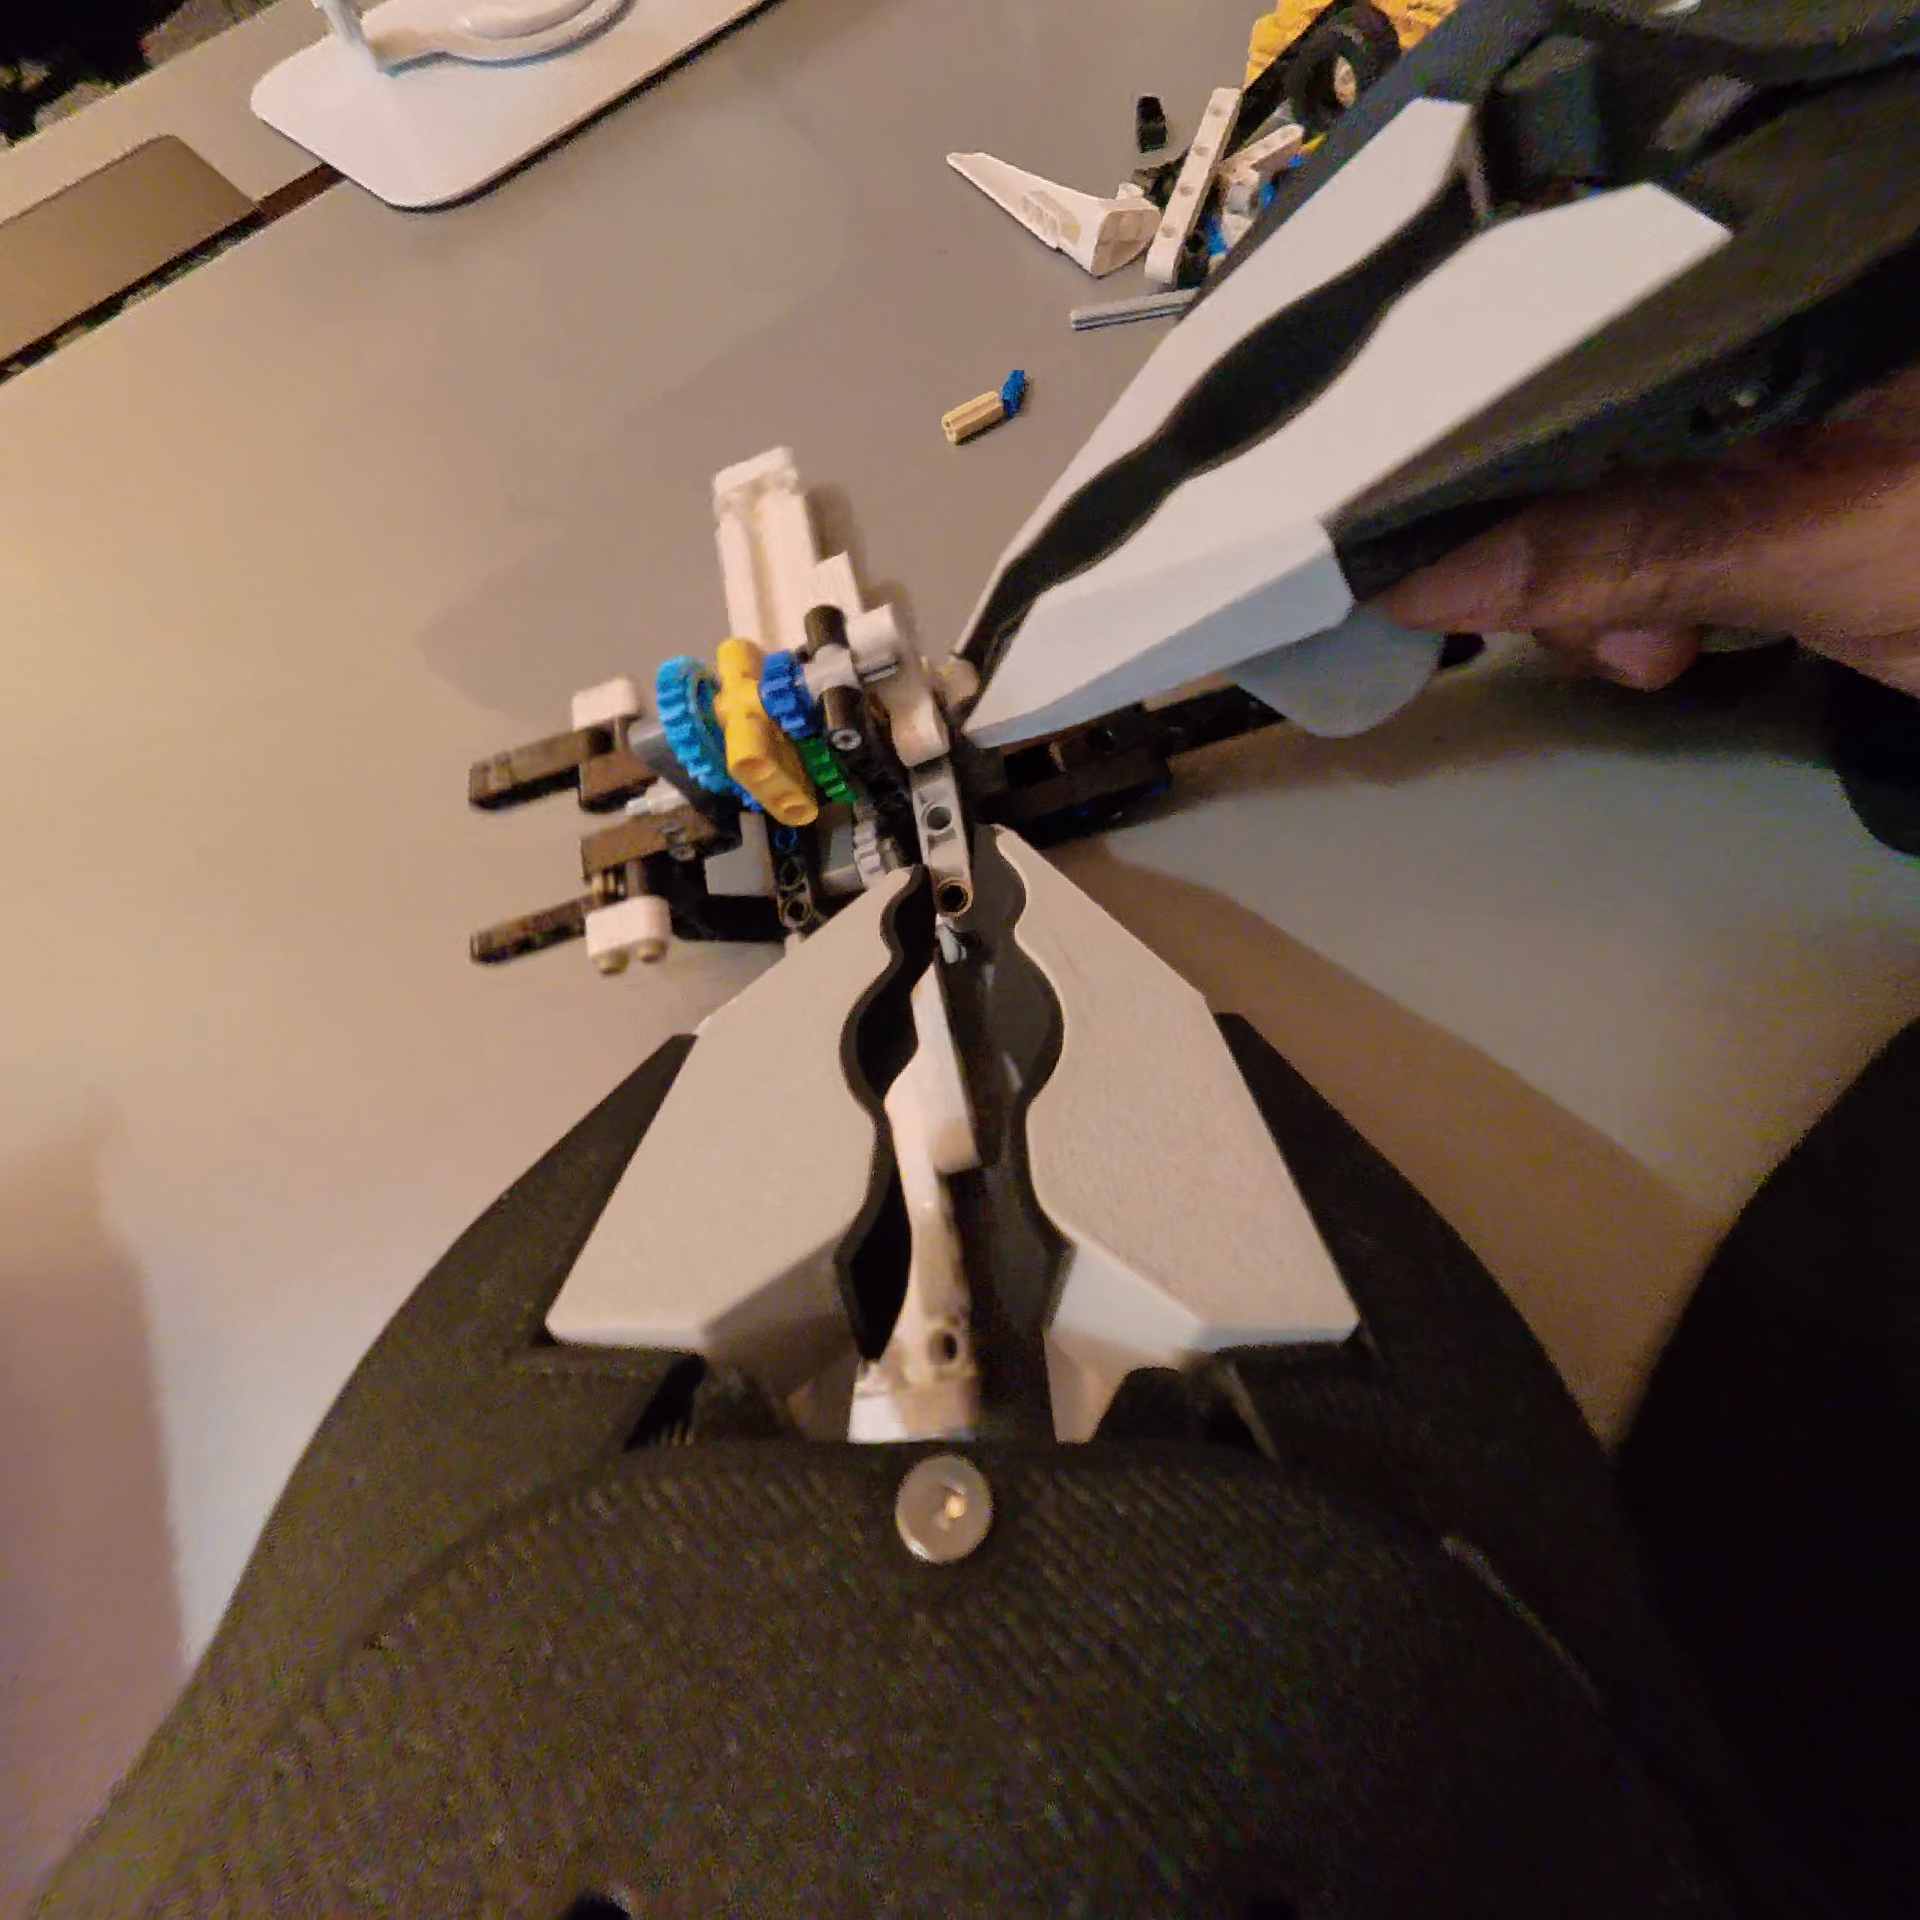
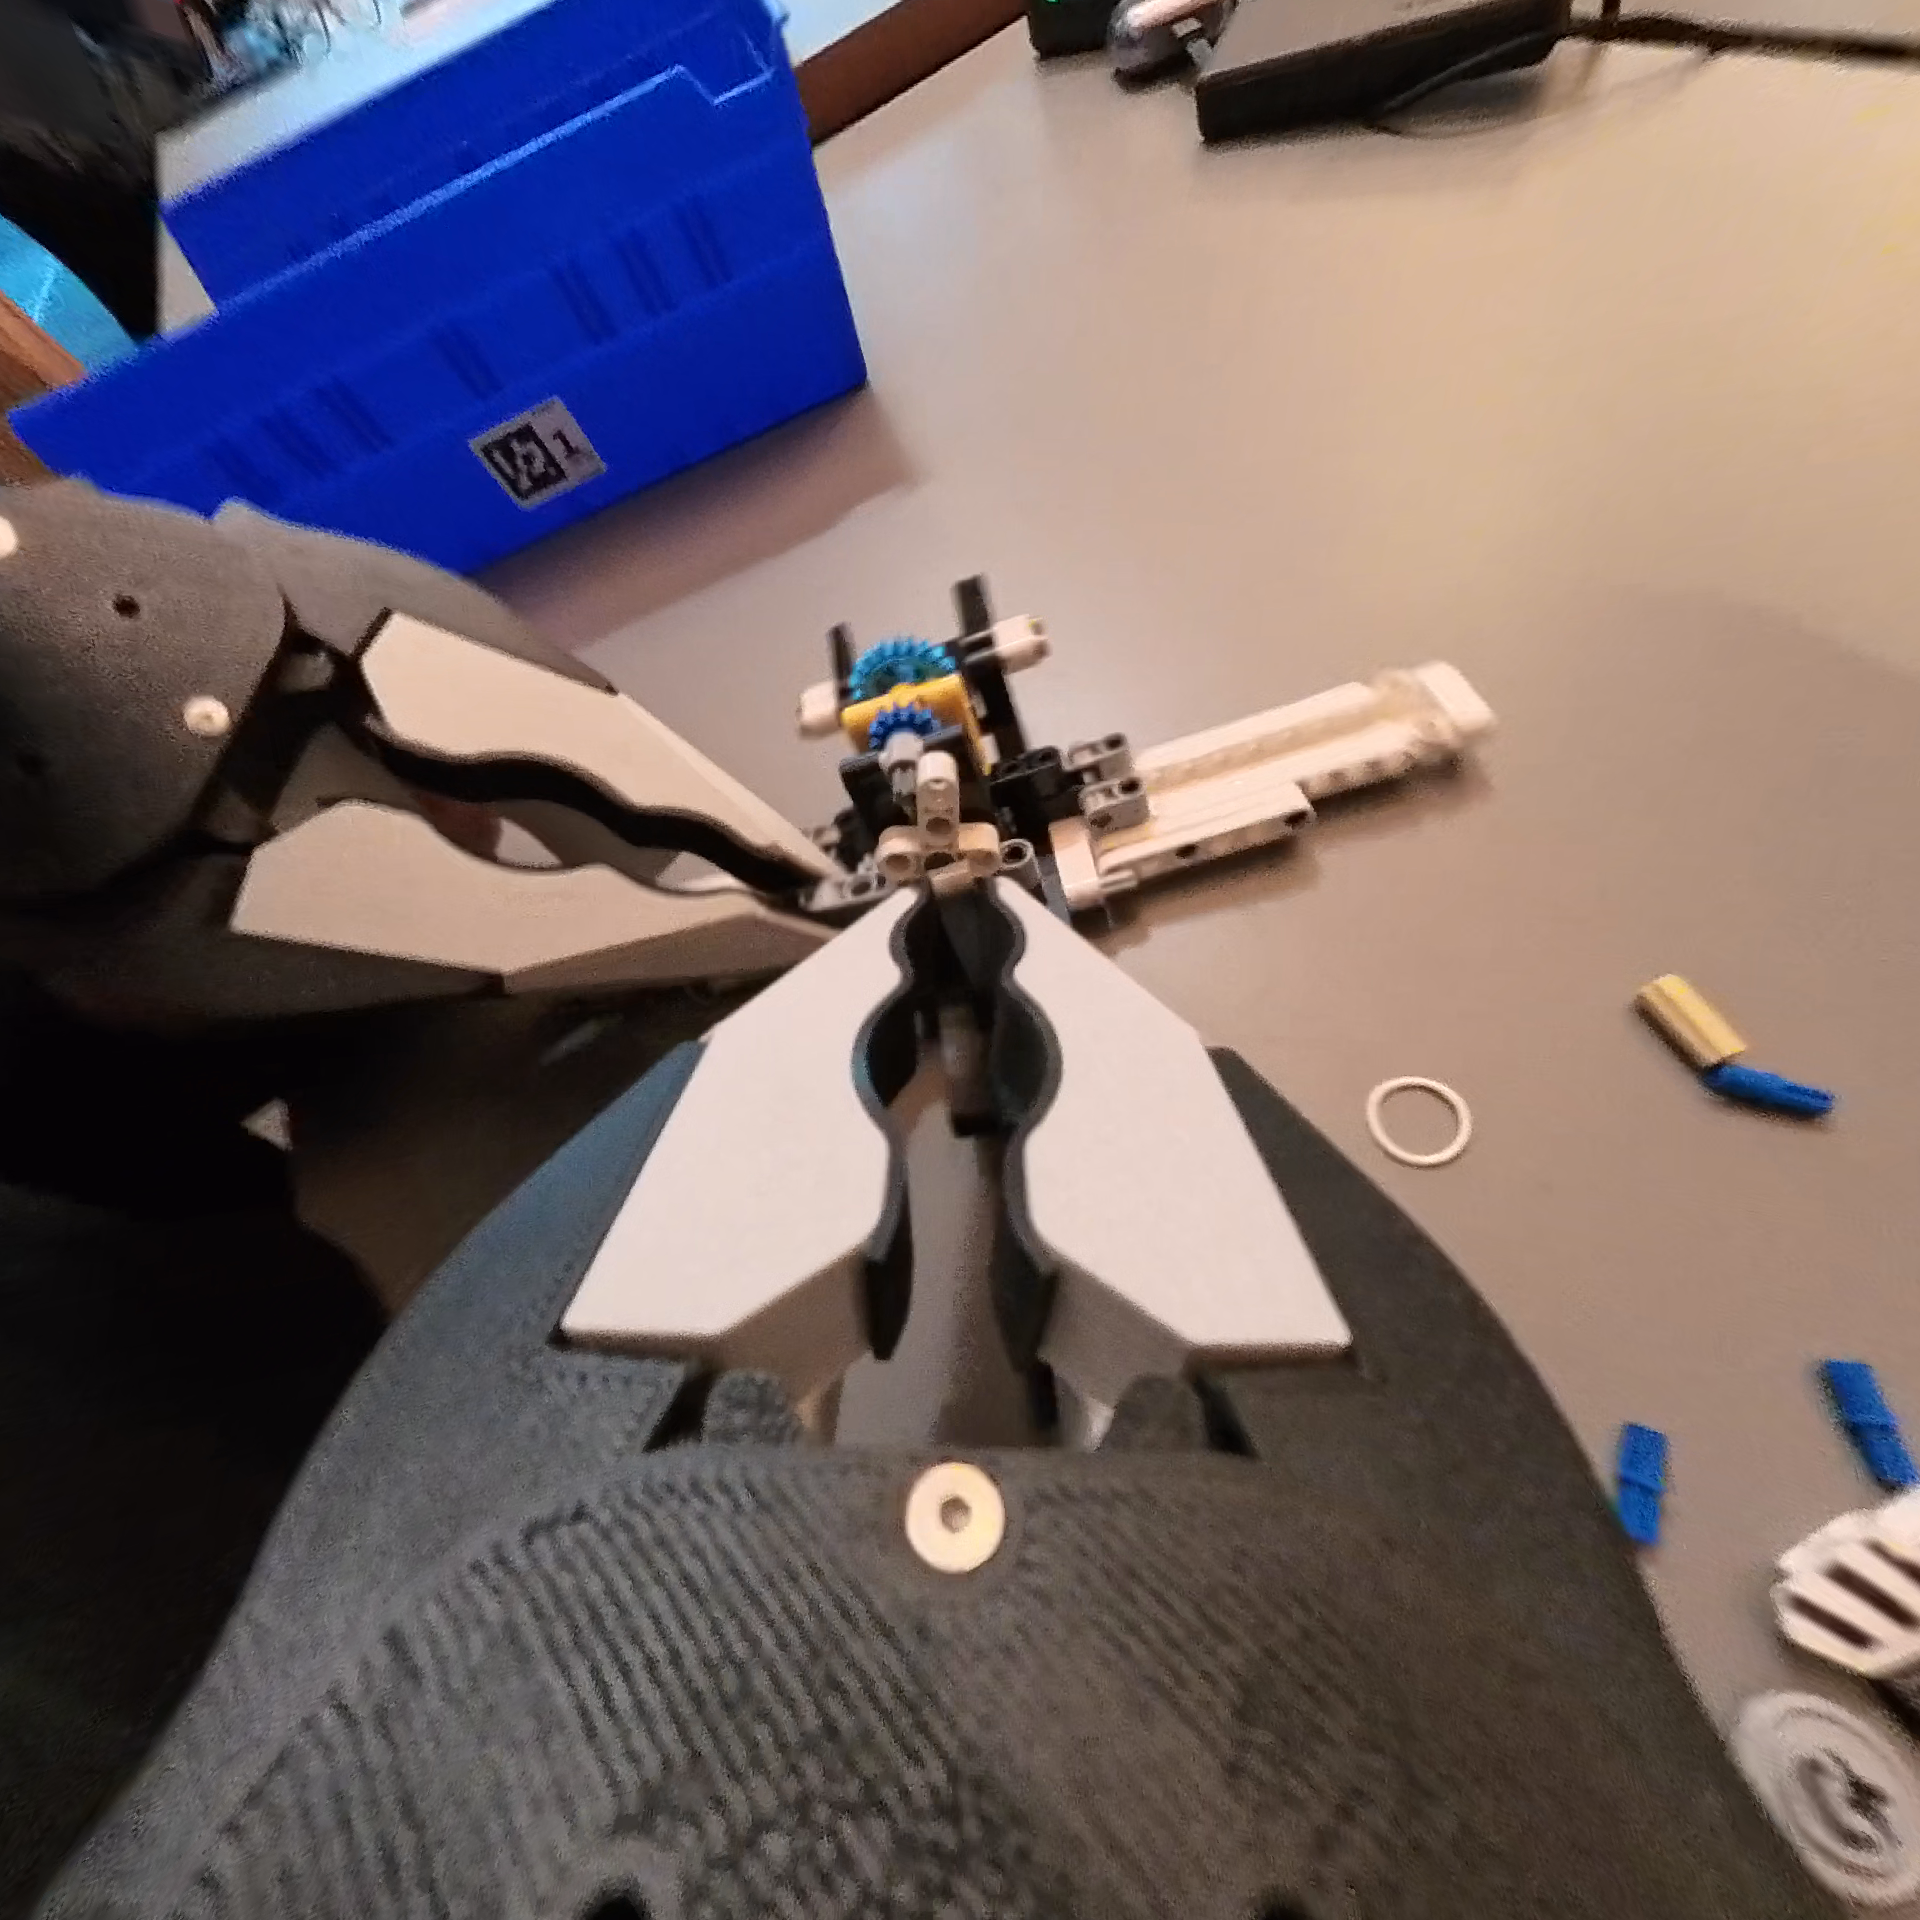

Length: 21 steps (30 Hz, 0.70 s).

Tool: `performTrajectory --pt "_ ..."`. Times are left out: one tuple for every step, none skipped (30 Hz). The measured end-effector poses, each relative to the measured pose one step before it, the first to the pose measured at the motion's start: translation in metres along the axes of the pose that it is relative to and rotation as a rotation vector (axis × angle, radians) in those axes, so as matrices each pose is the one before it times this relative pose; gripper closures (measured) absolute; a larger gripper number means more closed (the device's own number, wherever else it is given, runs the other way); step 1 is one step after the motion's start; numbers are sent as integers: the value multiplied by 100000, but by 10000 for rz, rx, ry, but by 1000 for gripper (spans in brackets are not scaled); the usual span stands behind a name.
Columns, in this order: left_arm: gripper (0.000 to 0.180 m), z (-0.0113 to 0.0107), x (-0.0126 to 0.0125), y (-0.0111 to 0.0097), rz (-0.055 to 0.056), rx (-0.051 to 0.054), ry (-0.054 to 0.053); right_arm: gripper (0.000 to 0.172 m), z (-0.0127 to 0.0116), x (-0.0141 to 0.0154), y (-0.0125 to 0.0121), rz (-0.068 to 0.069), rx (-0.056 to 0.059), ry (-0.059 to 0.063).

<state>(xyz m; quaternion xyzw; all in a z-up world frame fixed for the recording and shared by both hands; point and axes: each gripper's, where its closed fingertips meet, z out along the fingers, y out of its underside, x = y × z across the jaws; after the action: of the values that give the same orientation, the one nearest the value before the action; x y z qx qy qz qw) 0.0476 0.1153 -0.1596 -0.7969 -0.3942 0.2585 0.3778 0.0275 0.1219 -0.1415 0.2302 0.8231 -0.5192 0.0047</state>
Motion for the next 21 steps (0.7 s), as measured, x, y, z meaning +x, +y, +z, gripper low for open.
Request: performTrajectory --pt "171 57 0 -123 -127 40 91 166 -131 -49 104 -478 -76 211" --pt "171 43 0 -70 -182 12 130 166 -116 -35 83 -526 -68 249" --pt "171 8 1 -6 -211 0 115 166 -87 -13 53 -391 -77 203" --pt "171 -38 13 15 -84 8 47 165 -36 -62 35 -126 -74 41" --pt "171 -18 11 6 42 5 -9 165 0 -51 -6 63 -18 -89" --pt "171 3 -5 -1 7 0 10 165 -8 -29 -14 160 54 -148" --pt "171 14 -6 -20 -41 3 45 165 -29 -11 -7 157 84 -149" --pt "171 32 -1 -18 -49 0 52 165 -19 12 -24 67 86 -88" --pt "171 57 -2 -21 1 -5 31 165 17 42 -39 -3 102 2" --pt "171 44 -2 -24 -8 -8 7 165 13 85 -50 -47 78 55" --pt "171 25 -15 -17 -5 0 -7 165 5 84 -44 -94 24 44" --pt "171 6 11 -5 19 0 -5 164 -50 177 -100 -114 15 89" --pt "171 2 0 -1 -6 0 7 155 -96 373 -252 -52 107 203" --pt "171 2 -4 -2 -16 2 15 145 -117 190 -323 -1 149 60" --pt "171 6 3 -19 -14 4 9 143 -96 -141 -262 95 114 -168" --pt "171 23 -6 -19 -7 3 4 141 -4 -301 -189 181 85 -271" --pt "171 16 9 -12 4 0 1 138 107 -258 -54 201 32 -226" --pt "171 8 19 -8 20 2 2 135 188 -94 96 138 -50 -100" --pt "171 -7 28 4 25 0 3 133 214 61 130 46 -80 20" --pt "171 5 17 -7 27 2 -6 132 176 108 26 -32 -36 73" --pt "171 2 28 -9 28 6 -2 132 139 21 -109 -69 21 30"
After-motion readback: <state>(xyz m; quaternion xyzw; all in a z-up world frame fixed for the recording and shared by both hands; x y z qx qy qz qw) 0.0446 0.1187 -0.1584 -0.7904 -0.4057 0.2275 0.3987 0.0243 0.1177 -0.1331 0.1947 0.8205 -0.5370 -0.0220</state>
